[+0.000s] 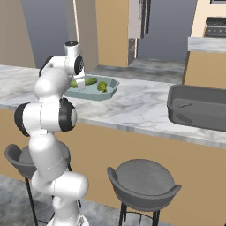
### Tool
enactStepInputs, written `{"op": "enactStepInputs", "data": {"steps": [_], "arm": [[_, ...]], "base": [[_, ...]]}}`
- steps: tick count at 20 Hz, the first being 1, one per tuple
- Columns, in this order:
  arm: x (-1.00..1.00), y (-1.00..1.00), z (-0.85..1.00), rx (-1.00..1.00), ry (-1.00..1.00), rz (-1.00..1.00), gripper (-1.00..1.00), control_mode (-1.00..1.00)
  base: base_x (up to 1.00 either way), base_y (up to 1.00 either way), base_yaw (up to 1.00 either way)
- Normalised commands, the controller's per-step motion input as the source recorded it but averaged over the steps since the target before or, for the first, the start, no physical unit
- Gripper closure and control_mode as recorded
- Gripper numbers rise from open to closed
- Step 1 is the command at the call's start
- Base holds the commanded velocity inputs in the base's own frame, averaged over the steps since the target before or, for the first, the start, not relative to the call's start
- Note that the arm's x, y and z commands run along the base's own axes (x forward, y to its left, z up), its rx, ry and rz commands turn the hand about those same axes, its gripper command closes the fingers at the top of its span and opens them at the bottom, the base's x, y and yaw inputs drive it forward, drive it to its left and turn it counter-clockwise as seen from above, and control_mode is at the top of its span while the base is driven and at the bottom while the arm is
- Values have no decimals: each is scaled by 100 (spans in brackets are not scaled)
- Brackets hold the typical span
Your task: Place the cold items (broccoli and cucumber) from the fridge in one tupperware on the dining counter. Place the warm items (kebab skewer and hot dog) in the stove area in another tupperware.
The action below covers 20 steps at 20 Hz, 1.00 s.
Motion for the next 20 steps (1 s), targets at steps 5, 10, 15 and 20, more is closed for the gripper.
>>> {"op": "enactStepInputs", "data": {"steps": [5,10,15,20], "arm": [[71,-4,-18,5,0,-5,100,-100],[62,-2,0,8,-4,-3,100,-100],[33,-5,-38,1,0,-2,100,-100],[-37,-11,-4,3,-7,-3,-100,-100]], "base": [[0,0,0],[0,0,0],[0,0,0],[0,0,0]]}}
